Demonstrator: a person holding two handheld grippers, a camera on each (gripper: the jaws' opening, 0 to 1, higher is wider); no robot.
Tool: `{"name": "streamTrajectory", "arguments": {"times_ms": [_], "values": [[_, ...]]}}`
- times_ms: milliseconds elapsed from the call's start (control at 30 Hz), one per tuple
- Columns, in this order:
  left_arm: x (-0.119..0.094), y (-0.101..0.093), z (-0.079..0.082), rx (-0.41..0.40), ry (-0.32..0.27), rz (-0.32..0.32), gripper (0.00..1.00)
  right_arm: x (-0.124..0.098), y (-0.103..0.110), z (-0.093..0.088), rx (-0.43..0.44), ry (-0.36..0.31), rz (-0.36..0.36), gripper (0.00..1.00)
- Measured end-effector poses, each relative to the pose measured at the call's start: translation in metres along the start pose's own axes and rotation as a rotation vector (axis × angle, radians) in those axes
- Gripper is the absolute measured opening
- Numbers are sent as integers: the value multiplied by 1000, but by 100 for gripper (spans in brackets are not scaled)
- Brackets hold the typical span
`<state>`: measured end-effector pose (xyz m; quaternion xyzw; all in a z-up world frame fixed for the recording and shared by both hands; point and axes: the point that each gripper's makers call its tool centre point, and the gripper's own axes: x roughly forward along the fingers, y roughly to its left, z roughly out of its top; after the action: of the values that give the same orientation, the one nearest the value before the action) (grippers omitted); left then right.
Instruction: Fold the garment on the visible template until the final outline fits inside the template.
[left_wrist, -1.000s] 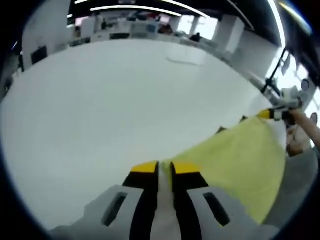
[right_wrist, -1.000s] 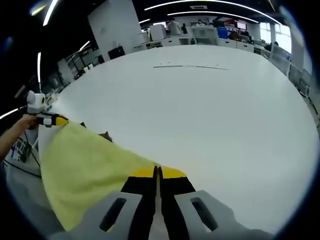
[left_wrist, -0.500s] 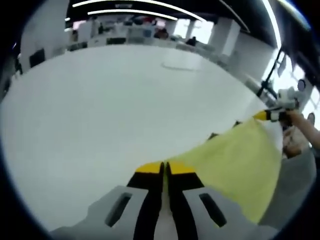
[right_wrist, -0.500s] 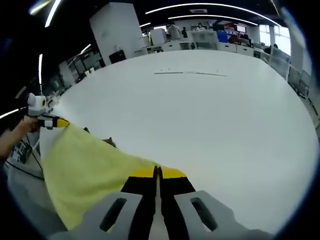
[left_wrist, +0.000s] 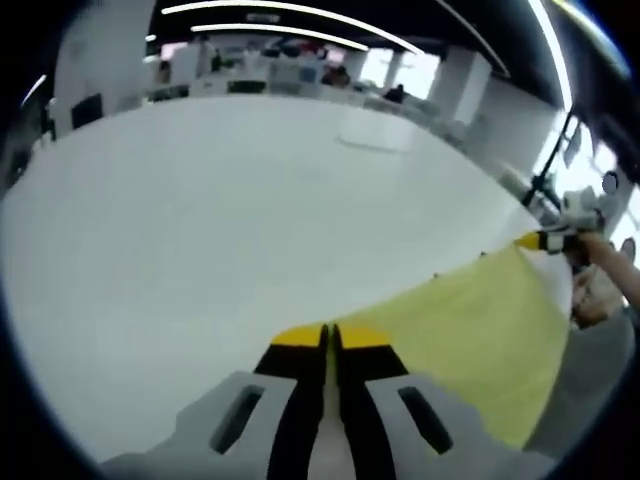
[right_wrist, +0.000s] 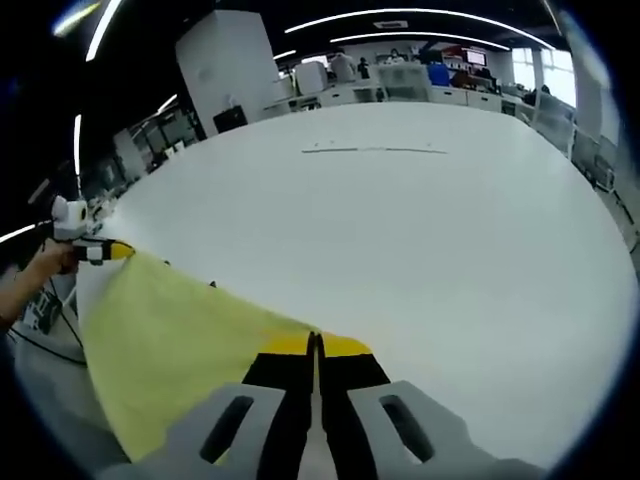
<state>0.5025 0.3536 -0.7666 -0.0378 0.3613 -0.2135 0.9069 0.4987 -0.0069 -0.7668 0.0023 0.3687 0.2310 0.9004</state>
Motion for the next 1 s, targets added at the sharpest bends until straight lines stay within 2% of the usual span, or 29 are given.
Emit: {"name": "streamTrajectory", "arguments": {"times_ms": [233,500,800,900,1000], "values": [[0,6,-3,29,14,33,0,3,-1,-6,-54,27,-26,1],[2,5,-8,35,27,34,0,6,-1,-8,-110,43,-53,1],[2,5,-8,72,39,27,0,6,-1,-8,-66,38,-51,2],[2,7,-7,80,38,39,4,5,-2,-7,-66,34,-66,4],[-1,9,-7,89,39,52,11,4,0,-5,-74,24,-70,6]]}}
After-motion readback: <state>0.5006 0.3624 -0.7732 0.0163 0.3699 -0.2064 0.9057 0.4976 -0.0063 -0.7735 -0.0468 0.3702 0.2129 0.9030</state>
